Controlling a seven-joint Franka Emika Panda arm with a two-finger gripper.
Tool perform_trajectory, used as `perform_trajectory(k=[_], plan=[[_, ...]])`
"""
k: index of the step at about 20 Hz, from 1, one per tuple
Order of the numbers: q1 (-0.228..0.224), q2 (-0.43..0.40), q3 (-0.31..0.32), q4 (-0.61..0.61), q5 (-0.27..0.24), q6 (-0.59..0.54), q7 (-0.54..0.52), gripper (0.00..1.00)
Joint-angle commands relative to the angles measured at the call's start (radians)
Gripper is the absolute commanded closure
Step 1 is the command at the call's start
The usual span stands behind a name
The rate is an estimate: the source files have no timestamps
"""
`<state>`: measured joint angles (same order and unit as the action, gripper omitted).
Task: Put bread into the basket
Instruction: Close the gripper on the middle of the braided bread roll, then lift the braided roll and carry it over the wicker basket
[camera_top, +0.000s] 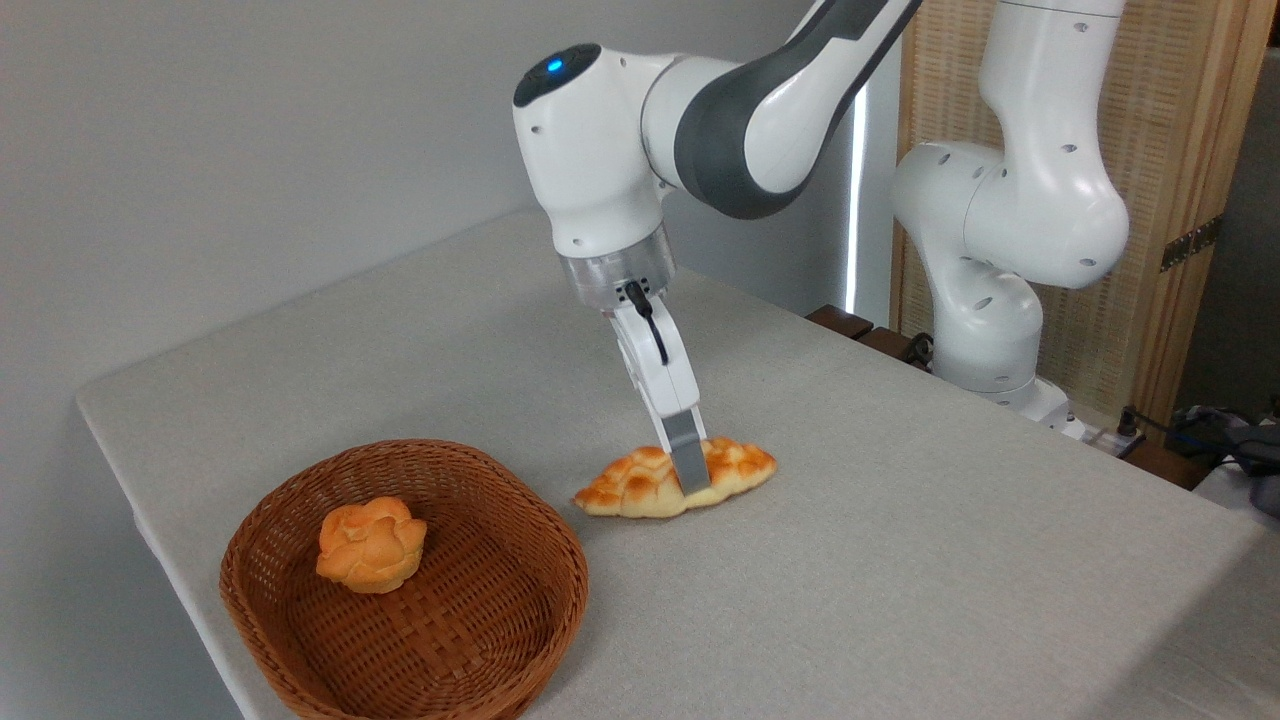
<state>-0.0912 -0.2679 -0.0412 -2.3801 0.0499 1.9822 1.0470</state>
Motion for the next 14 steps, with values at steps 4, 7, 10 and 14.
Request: perform_trajectory(k=[4,7,10,14], plan=[[-0.019,-0.013,0.007,0.221,-0.146,-0.172,-0.024,0.54],[-0.019,0.013,0.012,0.298,-0.188,-0.172,-0.051,0.54],[-0.018,0.117,0.018,0.410,-0.186,-0.169,-0.140,0.53],[-0.010,0.254,0.065,0.533,-0.183,-0.149,-0.202,0.52]])
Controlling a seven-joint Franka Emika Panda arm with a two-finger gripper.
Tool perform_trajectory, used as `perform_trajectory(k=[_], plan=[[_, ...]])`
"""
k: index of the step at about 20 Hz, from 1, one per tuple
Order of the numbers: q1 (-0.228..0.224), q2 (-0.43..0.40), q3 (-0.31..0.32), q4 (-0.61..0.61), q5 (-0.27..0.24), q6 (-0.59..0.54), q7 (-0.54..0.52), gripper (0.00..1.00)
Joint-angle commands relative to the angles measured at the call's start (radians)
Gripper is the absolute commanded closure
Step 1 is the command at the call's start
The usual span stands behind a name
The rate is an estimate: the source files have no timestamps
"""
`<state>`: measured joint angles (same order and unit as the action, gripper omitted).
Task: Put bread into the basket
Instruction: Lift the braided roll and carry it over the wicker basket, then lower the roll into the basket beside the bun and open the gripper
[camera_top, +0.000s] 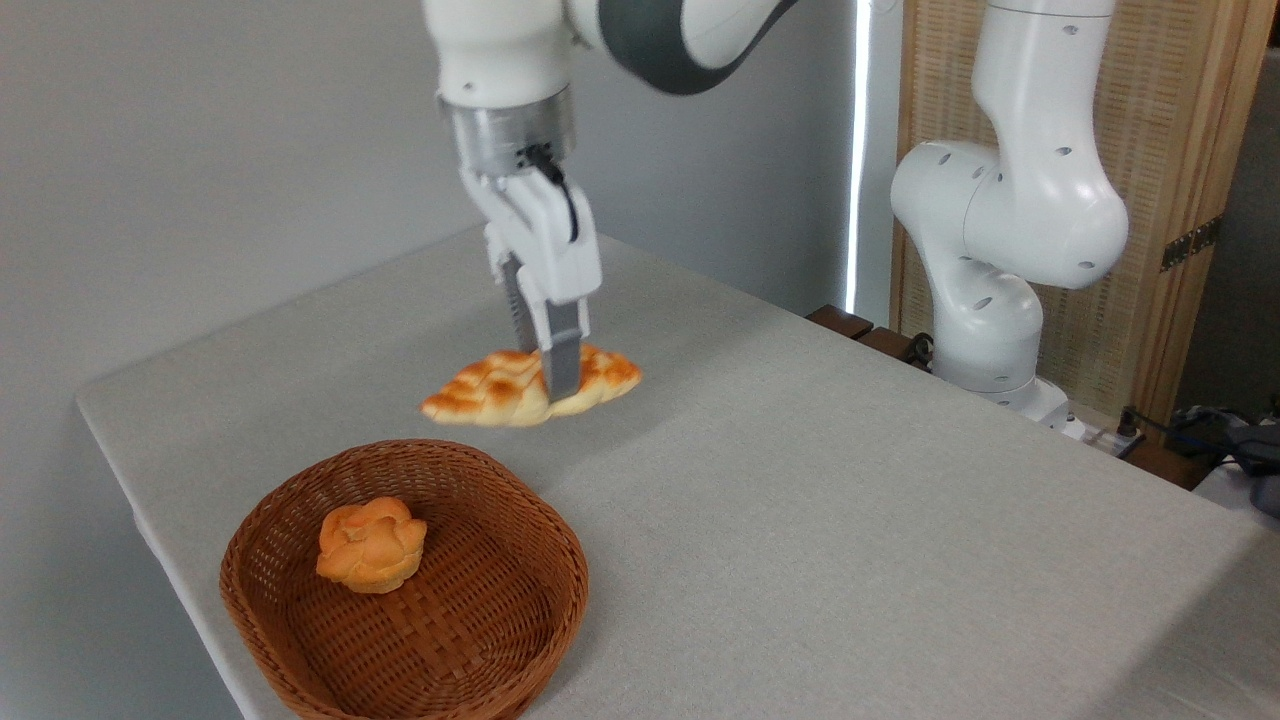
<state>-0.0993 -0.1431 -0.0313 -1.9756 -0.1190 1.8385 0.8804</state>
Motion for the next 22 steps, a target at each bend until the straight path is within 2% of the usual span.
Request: perform_trajectory(k=[1,4,8,12,17,19,21,22], plan=[[-0.002,0.154,0.073,0.151,-0.018,-0.002,-0.035,0.52],[0.000,0.221,0.116,0.205,-0.016,0.030,-0.037,0.52],[0.003,0.296,0.152,0.208,-0.016,0.154,-0.047,0.52],[0.004,0.350,0.157,0.208,-0.014,0.255,-0.118,0.52],[0.004,0.372,0.157,0.212,-0.013,0.291,-0.158,0.51],[0.003,0.373,0.154,0.212,-0.013,0.291,-0.158,0.44],[0.003,0.373,0.149,0.212,-0.005,0.291,-0.172,0.19],[0.003,0.373,0.148,0.212,-0.002,0.291,-0.190,0.14]])
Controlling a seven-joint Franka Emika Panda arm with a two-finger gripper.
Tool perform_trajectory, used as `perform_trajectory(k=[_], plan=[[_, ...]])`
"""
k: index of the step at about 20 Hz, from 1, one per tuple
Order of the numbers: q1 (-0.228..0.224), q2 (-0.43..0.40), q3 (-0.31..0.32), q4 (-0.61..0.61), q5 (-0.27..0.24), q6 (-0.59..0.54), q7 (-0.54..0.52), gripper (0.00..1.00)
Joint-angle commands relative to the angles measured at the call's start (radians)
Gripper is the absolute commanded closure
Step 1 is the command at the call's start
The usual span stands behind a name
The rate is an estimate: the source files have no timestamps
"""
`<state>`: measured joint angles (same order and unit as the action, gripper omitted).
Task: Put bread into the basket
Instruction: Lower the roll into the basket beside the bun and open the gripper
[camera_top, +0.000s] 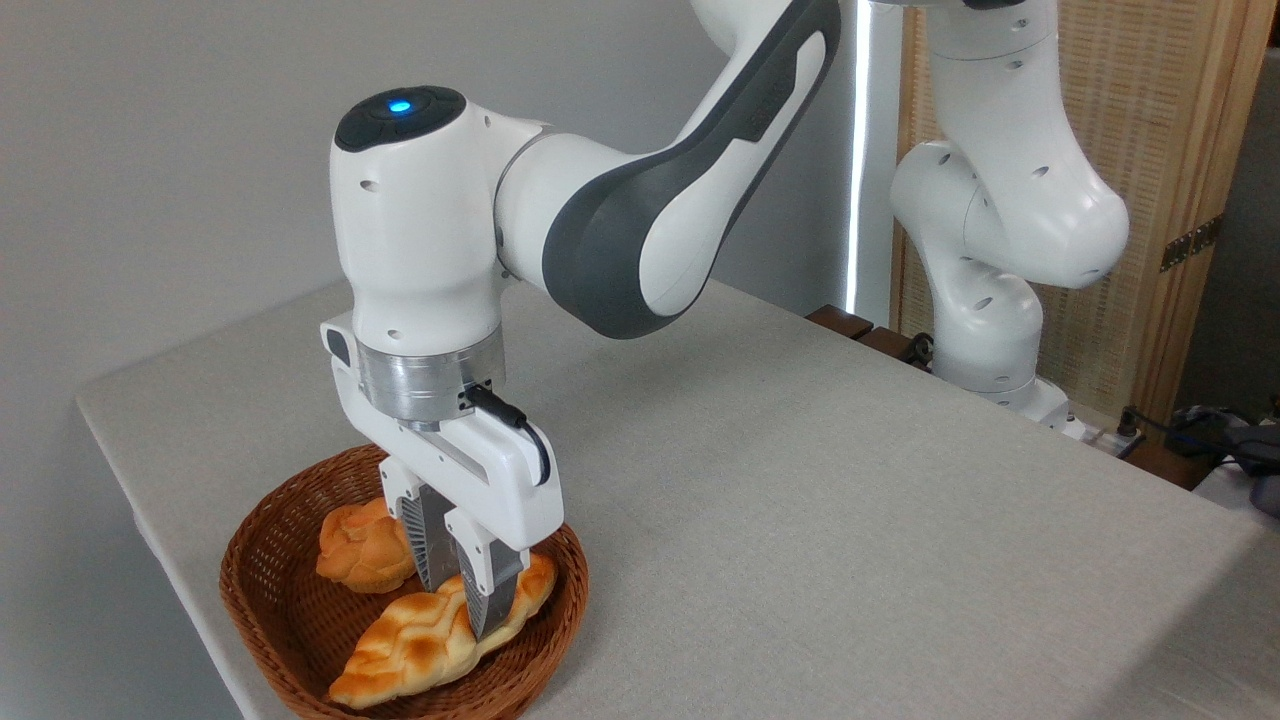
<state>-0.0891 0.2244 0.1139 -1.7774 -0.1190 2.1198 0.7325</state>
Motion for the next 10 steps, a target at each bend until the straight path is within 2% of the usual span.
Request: perform_trajectory(k=[1,4,10], plan=[[-0.009,0.006,0.001,0.013,-0.001,0.009,-0.053,0.08],[-0.012,0.004,-0.013,0.013,-0.001,0.008,-0.061,0.00],[-0.012,0.003,-0.025,0.013,-0.001,0.005,-0.062,0.00]])
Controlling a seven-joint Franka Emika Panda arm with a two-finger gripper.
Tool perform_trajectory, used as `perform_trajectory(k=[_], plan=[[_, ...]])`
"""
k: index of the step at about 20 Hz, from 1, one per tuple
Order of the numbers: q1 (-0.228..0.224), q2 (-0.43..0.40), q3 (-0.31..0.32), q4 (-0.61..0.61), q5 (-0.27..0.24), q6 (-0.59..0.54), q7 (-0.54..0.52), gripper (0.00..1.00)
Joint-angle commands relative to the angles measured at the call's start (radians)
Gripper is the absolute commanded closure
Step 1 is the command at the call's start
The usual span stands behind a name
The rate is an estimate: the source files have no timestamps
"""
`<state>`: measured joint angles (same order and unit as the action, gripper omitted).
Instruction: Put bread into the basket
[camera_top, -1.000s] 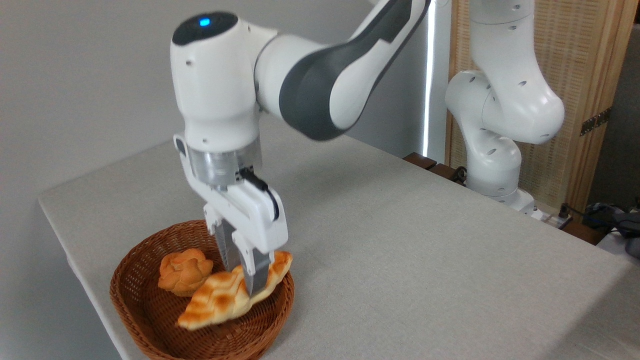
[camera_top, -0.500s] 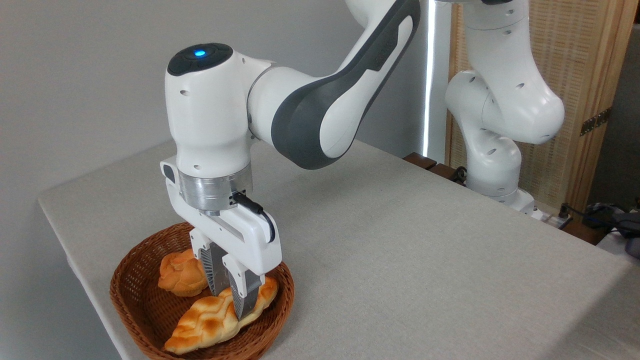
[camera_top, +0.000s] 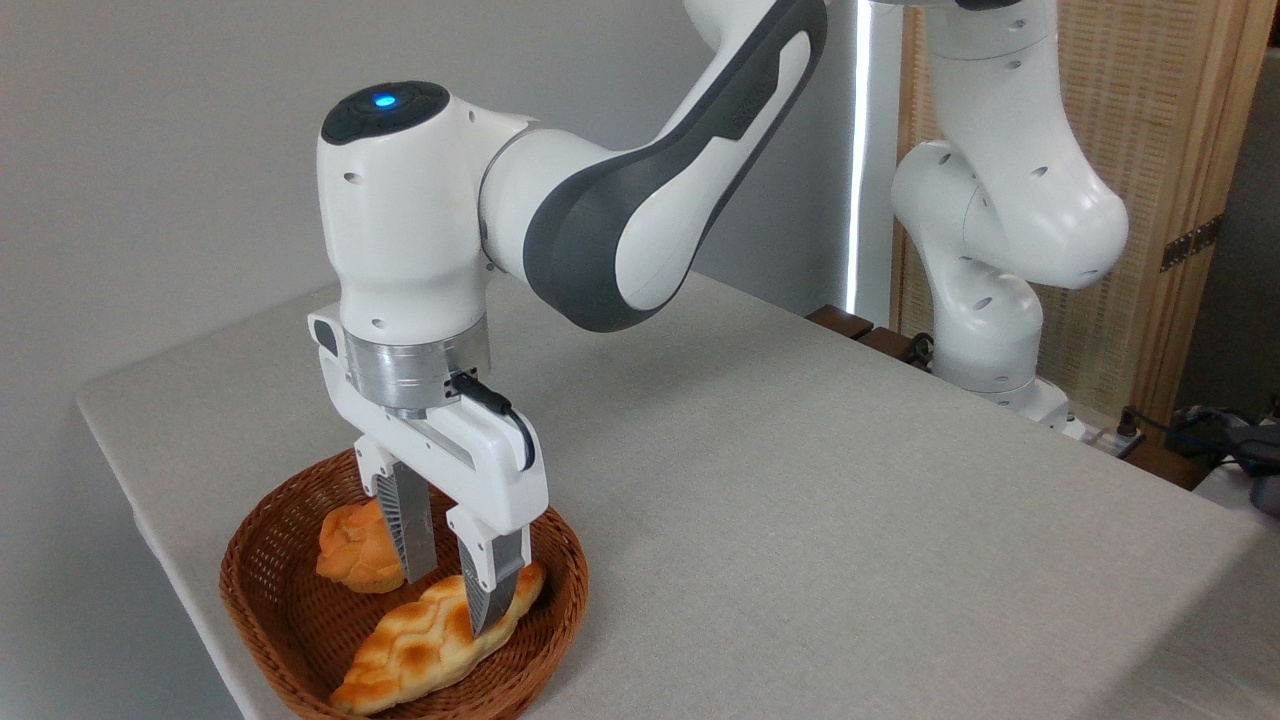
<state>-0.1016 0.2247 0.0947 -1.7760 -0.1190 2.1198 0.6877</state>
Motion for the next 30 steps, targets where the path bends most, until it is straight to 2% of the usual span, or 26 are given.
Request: perform_trajectory(k=[1,5,8,12,17,20,21,23,27,29,30], plan=[[0.000,0.002,-0.006,0.012,-0.001,0.005,-0.016,0.00],[0.000,-0.016,-0.006,0.012,-0.002,-0.003,-0.017,0.00],[0.000,-0.076,-0.021,0.014,-0.002,-0.059,-0.019,0.00],[0.006,-0.148,-0.052,0.072,-0.008,-0.236,-0.023,0.00],[0.014,-0.180,-0.088,0.176,-0.002,-0.470,-0.094,0.00],[0.072,-0.215,-0.168,0.176,-0.001,-0.492,-0.100,0.00],[0.074,-0.218,-0.174,0.175,0.004,-0.501,-0.112,0.00],[0.068,-0.219,-0.178,0.175,0.054,-0.501,-0.125,0.00],[0.068,-0.220,-0.173,0.176,0.070,-0.501,-0.120,0.00],[0.068,-0.222,-0.173,0.179,0.114,-0.501,-0.120,0.00],[0.068,-0.222,-0.173,0.179,0.120,-0.501,-0.122,0.00]])
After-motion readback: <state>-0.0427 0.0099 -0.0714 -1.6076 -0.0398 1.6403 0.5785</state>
